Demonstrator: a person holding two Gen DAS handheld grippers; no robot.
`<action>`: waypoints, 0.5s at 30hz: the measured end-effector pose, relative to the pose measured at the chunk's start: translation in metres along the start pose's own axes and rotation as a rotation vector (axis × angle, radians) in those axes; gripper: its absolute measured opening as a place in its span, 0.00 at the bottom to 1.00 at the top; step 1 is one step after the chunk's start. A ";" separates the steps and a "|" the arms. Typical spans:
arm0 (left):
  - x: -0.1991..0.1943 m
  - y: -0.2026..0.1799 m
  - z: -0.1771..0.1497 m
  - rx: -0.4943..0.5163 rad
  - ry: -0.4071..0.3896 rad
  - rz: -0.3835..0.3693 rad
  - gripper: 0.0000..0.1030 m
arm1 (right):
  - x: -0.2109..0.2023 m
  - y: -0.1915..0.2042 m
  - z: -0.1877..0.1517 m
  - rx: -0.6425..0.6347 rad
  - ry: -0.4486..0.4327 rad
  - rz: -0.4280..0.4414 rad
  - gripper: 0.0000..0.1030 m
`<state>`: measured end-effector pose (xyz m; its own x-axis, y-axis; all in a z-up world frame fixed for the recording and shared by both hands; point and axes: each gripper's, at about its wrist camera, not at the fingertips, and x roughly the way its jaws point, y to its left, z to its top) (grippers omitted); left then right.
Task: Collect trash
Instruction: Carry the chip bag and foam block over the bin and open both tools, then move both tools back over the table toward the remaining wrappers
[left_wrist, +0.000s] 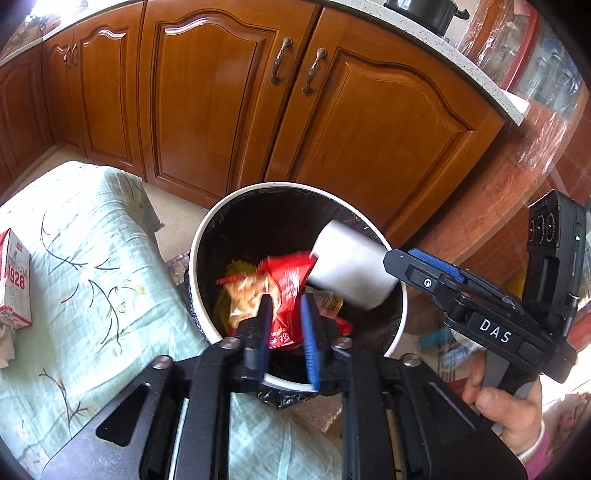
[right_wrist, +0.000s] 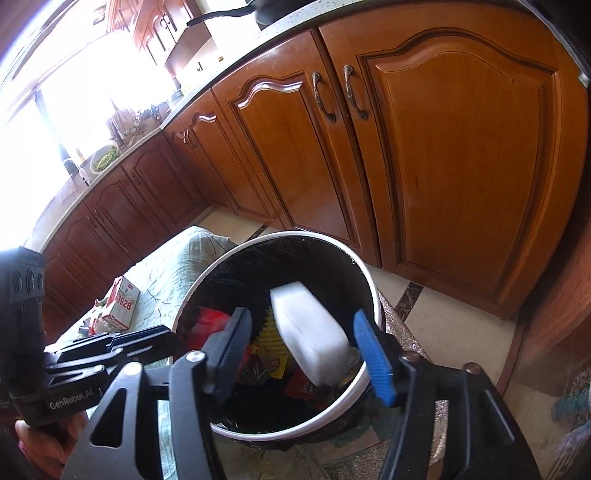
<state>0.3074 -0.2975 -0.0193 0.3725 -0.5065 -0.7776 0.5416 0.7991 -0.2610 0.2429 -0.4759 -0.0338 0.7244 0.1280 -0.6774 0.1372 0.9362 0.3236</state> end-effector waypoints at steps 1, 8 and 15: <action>-0.001 0.000 -0.001 0.001 -0.009 0.005 0.35 | -0.002 -0.001 -0.001 0.004 -0.006 0.001 0.63; -0.019 0.013 -0.021 -0.036 -0.051 -0.003 0.36 | -0.021 -0.001 -0.011 0.060 -0.070 0.039 0.85; -0.049 0.044 -0.057 -0.139 -0.089 0.012 0.41 | -0.034 0.013 -0.025 0.115 -0.110 0.115 0.97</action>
<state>0.2703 -0.2193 -0.0251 0.4475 -0.5181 -0.7289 0.4294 0.8395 -0.3331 0.2028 -0.4598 -0.0233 0.8083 0.1899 -0.5573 0.1209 0.8728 0.4728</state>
